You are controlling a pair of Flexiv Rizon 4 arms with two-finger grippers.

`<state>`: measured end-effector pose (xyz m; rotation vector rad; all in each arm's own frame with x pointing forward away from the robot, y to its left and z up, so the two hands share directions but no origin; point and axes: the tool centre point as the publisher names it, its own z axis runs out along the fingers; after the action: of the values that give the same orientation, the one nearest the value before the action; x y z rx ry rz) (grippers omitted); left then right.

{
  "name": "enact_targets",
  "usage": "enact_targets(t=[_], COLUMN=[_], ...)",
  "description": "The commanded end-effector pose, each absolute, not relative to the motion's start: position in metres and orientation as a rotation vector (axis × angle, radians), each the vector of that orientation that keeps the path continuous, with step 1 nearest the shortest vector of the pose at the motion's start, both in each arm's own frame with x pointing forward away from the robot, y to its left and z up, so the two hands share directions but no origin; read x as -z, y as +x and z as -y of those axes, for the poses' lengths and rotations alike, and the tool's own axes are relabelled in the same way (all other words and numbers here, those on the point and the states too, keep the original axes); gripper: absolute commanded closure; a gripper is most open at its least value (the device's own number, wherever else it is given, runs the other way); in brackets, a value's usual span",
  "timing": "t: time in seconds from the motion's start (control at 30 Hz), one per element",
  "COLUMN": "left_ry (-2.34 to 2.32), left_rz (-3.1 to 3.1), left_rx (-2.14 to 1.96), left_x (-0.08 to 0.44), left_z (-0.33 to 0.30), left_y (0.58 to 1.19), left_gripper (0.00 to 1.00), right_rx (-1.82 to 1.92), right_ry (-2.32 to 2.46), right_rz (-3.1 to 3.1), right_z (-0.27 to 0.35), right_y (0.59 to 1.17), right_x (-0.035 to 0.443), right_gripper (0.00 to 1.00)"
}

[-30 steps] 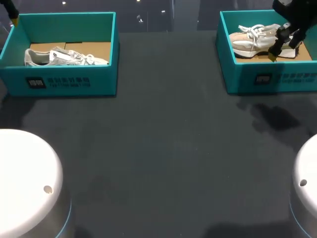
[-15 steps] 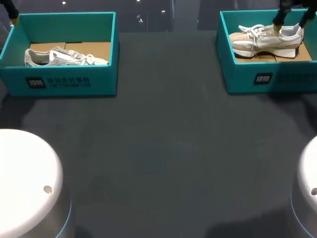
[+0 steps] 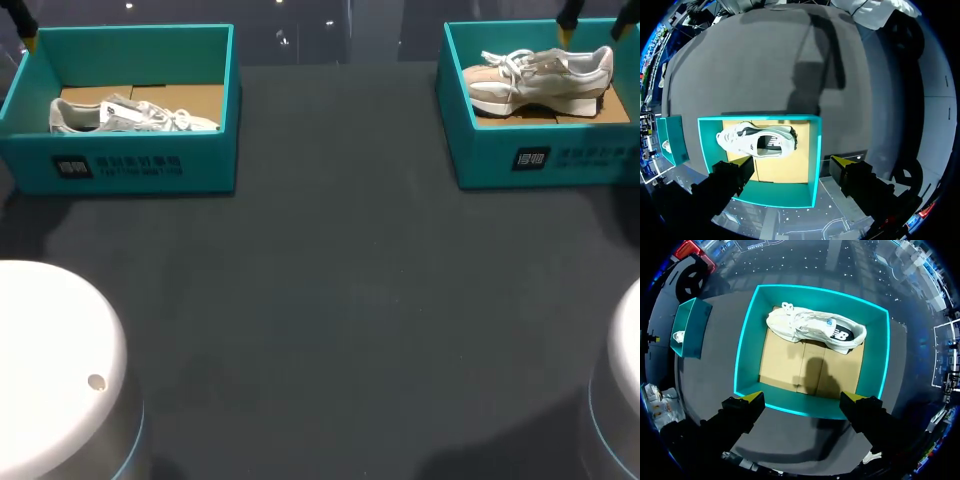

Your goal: Take the shoe out of the shoebox, open the shoe tongue, remove and reinsert the insole, then place the shoe into the shoebox

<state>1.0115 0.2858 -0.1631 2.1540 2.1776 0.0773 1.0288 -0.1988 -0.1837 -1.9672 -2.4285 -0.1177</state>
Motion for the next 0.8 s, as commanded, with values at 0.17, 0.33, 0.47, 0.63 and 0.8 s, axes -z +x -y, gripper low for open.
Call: enact_targets(t=[0.17,0.33,0.47,0.63,0.8], left_ry=[2.155,2.155,2.155,2.155,2.155], left_rz=[-2.176,-2.176,-2.176,-2.176,-2.176], left_rx=[-0.079,-0.079,-0.079,-0.079,-0.079], left_x=[0.163,0.163,0.163,0.163,0.163], left_z=[-0.286,-0.286,-0.286,-0.286,-0.286], left_y=[1.01,1.01,1.01,1.01,1.01], left_gripper=[0.0,0.0,0.0,0.0,0.0], right_rx=[-0.015,-0.178,-0.147,-0.124,-0.144], right_ry=[-2.151,-2.257,-2.301,-2.363,-2.417], right_rz=[2.265,2.199,2.191,2.17,2.155], right_z=[0.202,0.212,0.224,0.244,0.263], right_y=[1.053,1.099,1.119,1.132,1.141], right_x=[0.191,0.201,0.21,0.225,0.237], right_gripper=[0.0,0.0,0.0,0.0,0.0])
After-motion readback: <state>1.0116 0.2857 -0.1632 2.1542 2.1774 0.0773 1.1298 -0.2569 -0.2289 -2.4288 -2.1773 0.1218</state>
